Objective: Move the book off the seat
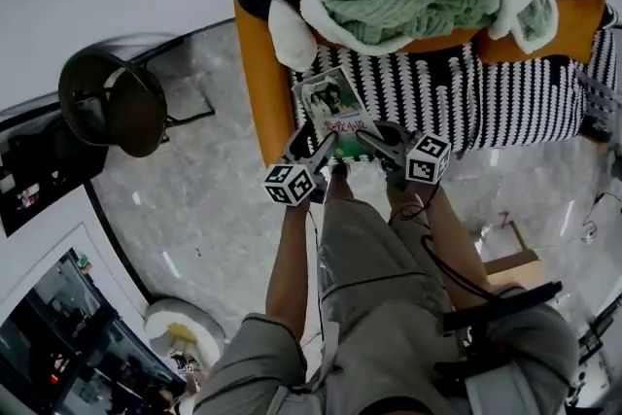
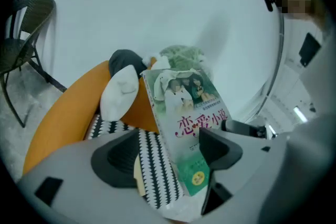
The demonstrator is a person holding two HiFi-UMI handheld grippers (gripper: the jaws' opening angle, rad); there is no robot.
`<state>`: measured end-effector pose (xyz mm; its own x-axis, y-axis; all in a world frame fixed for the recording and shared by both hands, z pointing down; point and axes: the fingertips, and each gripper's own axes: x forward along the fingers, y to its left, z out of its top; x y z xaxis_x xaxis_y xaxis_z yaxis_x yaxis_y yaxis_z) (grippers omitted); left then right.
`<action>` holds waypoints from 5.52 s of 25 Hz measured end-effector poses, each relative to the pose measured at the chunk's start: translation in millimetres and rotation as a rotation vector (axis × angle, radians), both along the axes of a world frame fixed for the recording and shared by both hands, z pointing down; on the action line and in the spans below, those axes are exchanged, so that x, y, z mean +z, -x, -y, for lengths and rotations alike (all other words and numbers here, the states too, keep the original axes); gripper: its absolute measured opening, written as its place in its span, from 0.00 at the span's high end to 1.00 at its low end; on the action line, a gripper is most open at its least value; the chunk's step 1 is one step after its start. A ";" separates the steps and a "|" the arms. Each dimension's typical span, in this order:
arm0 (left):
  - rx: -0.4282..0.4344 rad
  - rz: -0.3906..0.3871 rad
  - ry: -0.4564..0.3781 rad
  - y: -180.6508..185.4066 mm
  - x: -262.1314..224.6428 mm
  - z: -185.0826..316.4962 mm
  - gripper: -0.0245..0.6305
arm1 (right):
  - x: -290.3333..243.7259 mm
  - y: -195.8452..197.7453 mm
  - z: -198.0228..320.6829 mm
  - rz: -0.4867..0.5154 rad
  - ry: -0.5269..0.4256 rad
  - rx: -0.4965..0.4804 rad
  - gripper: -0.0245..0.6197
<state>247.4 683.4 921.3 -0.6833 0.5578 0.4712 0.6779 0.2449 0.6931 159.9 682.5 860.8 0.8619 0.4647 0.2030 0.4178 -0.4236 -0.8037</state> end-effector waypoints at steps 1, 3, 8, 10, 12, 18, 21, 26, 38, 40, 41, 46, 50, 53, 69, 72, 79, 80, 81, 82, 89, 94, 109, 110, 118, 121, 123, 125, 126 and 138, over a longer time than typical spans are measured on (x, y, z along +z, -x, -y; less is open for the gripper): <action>0.006 0.039 0.021 0.7 -22.5 -4.9 0.40 | -23.3 -0.5 -5.3 -0.019 0.025 -0.008 0.85; 0.017 0.092 0.076 1.2 -67.9 -15.6 0.40 | -68.6 -2.1 -15.4 -0.063 0.071 -0.021 0.84; 0.113 0.152 0.223 13.0 -185.3 -28.9 0.40 | -175.1 -7.2 -27.1 -0.118 0.195 -0.082 0.85; 0.124 0.142 0.285 14.5 -224.8 -46.3 0.46 | -210.9 -8.3 -42.4 -0.121 0.260 -0.089 0.84; 0.108 0.119 0.349 10.0 -262.5 -58.1 0.51 | -245.5 -8.6 -53.7 -0.115 0.310 -0.082 0.84; 0.025 0.009 0.483 -6.3 -372.5 -60.3 0.56 | -339.4 -16.8 -61.5 -0.034 0.412 -0.076 0.84; -0.019 -0.050 0.586 -15.6 -430.0 -72.3 0.57 | -388.5 -23.8 -76.1 -0.001 0.461 -0.033 0.83; -0.067 -0.069 0.772 -20.3 -510.7 -80.6 0.58 | -456.6 -25.3 -82.8 -0.073 0.571 0.010 0.81; -0.154 -0.098 0.827 -26.6 -536.7 -79.4 0.58 | -467.8 -30.7 -78.6 -0.098 0.610 -0.013 0.82; -0.152 -0.122 0.820 -26.7 -532.5 -78.9 0.58 | -464.8 -30.9 -77.6 -0.098 0.605 -0.009 0.82; -0.150 -0.129 0.814 -27.1 -531.1 -80.1 0.58 | -463.8 -31.2 -78.6 -0.094 0.603 -0.006 0.82; -0.120 -0.113 0.801 -27.6 -531.4 -79.1 0.58 | -464.9 -32.3 -73.8 -0.047 0.610 0.030 0.82; -0.048 -0.048 0.794 -19.2 -531.3 -82.9 0.58 | -468.1 -24.0 -70.0 0.018 0.618 0.120 0.82; 0.027 0.010 0.792 2.1 -524.9 -87.0 0.58 | -463.4 -4.8 -66.3 0.060 0.601 0.207 0.82; 0.585 0.377 0.784 231.6 -535.5 18.3 0.55 | -475.6 188.9 80.6 0.334 0.551 0.820 0.82; 0.619 0.354 0.839 255.3 -556.1 50.3 0.52 | -485.5 209.9 111.5 0.310 0.587 0.854 0.82; 0.663 0.346 0.868 327.0 -579.7 128.5 0.40 | -500.9 275.7 184.3 0.279 0.622 0.941 0.82; 0.691 0.332 0.882 347.4 -586.3 154.3 0.39 | -507.2 294.5 210.2 0.284 0.634 0.968 0.82; 0.719 0.321 0.894 367.2 -592.9 181.3 0.39 | -513.7 312.2 237.7 0.293 0.647 0.995 0.82; 0.741 0.318 0.901 385.2 -598.0 207.8 0.39 | -518.7 328.2 264.9 0.303 0.658 1.021 0.82; 0.974 0.344 0.895 482.0 -590.8 341.7 0.38 | -509.6 410.5 403.1 0.328 0.654 1.266 0.82; 1.287 0.430 0.894 542.5 -597.0 487.1 0.38 | -515.6 451.0 550.4 0.409 0.653 1.569 0.82; 2.123 0.820 0.551 586.9 -504.6 917.9 0.38 | -433.4 443.1 951.0 0.691 0.302 2.391 0.83; 2.152 0.840 0.530 587.4 -497.9 933.2 0.38 | -428.0 442.5 964.4 0.702 0.271 2.420 0.83; 2.312 0.949 0.323 598.1 -498.5 1057.0 0.38 | -436.8 448.2 1078.9 0.775 0.100 2.582 0.83; 2.345 0.969 0.273 607.7 -521.9 1093.1 0.38 | -456.9 455.8 1112.4 0.748 0.072 2.626 0.83; 2.358 0.994 0.260 610.3 -531.5 1114.1 0.38 | -463.8 457.5 1133.3 0.733 0.061 2.654 0.83; 2.365 1.011 0.262 612.8 -538.0 1136.2 0.38 | -469.0 459.3 1154.2 0.731 0.057 2.676 0.83; 2.366 1.010 0.259 614.3 -541.4 1147.5 0.38 | -472.7 460.4 1164.5 0.735 0.054 2.684 0.83; 2.366 1.062 0.295 533.5 -590.1 1211.6 0.38 | -518.1 378.1 1223.1 0.837 0.068 2.732 0.83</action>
<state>-286.1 -528.1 331.1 0.1771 -0.9779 -0.1108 -0.9349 -0.2023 0.2915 -218.2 -540.6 342.7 -0.9701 -0.2358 -0.0568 -0.1916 0.8885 -0.4169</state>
